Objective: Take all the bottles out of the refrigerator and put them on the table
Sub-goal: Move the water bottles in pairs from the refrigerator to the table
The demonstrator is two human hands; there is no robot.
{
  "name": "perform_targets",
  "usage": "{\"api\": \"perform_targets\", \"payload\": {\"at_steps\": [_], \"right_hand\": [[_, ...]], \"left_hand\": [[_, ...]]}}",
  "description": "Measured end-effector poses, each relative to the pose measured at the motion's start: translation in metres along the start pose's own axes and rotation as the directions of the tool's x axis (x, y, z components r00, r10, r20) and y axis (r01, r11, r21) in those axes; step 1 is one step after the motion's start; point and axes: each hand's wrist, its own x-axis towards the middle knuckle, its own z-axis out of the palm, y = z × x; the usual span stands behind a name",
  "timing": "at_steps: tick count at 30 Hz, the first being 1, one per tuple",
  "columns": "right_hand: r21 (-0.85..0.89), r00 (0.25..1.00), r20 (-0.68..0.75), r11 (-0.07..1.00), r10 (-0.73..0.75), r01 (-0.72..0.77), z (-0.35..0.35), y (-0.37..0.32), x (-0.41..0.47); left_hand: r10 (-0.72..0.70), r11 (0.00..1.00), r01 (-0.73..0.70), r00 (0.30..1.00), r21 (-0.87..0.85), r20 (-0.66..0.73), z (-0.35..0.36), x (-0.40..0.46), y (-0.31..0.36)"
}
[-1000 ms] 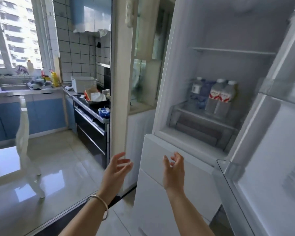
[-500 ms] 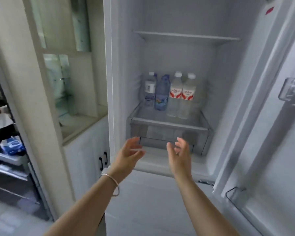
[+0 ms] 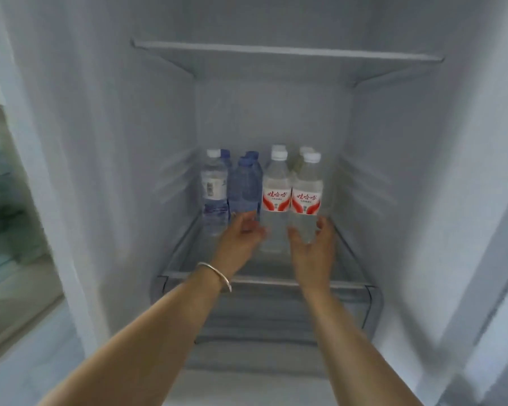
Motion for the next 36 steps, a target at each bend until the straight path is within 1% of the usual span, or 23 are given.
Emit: {"api": "perform_targets", "payload": {"at_steps": [3,4,5,8,10,12,15,19,21,24,26,28,31,33,36], "right_hand": [[0.031,0.998,-0.057,0.999,0.019,-0.017,0.008,0.012,0.036],[0.034,0.997,-0.071,0.999,0.031,-0.029,0.010,0.014,0.047],[0.031,0.996,-0.070,0.999,0.046,-0.043,0.014,0.019,0.057],[0.066,0.995,-0.014,0.993,0.099,-0.098,0.026,0.029,0.076],[0.054,0.989,-0.001,0.988,0.147,-0.147,0.033,0.036,0.081],[0.048,0.990,-0.002,0.989,0.140,-0.139,0.037,0.044,0.084],[0.110,0.993,-0.013,0.987,0.120,-0.118,0.037,0.042,0.082],[0.207,0.997,-0.066,0.978,0.048,-0.033,0.029,0.025,0.065],[0.222,0.997,-0.081,0.975,-0.002,0.020,0.022,0.009,0.052],[0.222,0.989,-0.109,0.968,-0.096,0.119,0.006,-0.018,0.023],[0.239,0.983,-0.123,0.957,-0.139,0.166,-0.007,-0.040,-0.005],[0.244,0.975,-0.137,0.948,-0.176,0.205,-0.020,-0.060,-0.037],[0.255,0.969,-0.138,0.938,-0.206,0.236,-0.042,-0.078,-0.096],[0.253,0.967,-0.151,0.937,-0.207,0.240,-0.061,-0.087,-0.141],[0.234,0.964,-0.195,0.946,-0.182,0.226,-0.093,-0.098,-0.213]], "left_hand": [[0.055,0.994,-0.056,0.998,0.091,0.006,0.010,0.047,-0.008],[0.083,0.992,-0.083,0.997,0.093,0.000,0.015,0.057,-0.009],[0.096,0.993,-0.095,0.995,0.071,-0.013,0.021,0.065,-0.010],[0.117,0.990,-0.120,0.992,-0.075,-0.043,0.037,0.078,-0.013],[0.136,0.982,-0.141,0.990,-0.124,-0.046,0.044,0.082,-0.019],[0.156,0.978,-0.164,0.985,-0.127,-0.067,0.046,0.087,-0.020],[0.190,0.968,-0.201,0.978,-0.150,-0.085,0.046,0.084,-0.015],[0.173,0.957,-0.176,0.984,-0.232,-0.031,0.039,0.069,-0.008],[0.177,0.951,-0.174,0.984,-0.255,-0.009,0.031,0.055,0.001],[0.227,0.944,-0.220,0.974,-0.245,0.000,0.013,0.022,0.023],[0.280,0.933,-0.269,0.960,-0.241,0.013,-0.001,-0.010,0.037],[0.296,0.929,-0.280,0.955,-0.241,0.032,-0.017,-0.047,0.045],[0.309,0.932,-0.290,0.950,-0.217,0.057,-0.039,-0.103,0.050],[0.288,0.933,-0.265,0.955,-0.243,0.064,-0.049,-0.145,0.048],[0.279,0.932,-0.235,0.951,-0.275,0.133,-0.058,-0.216,0.040]]}}
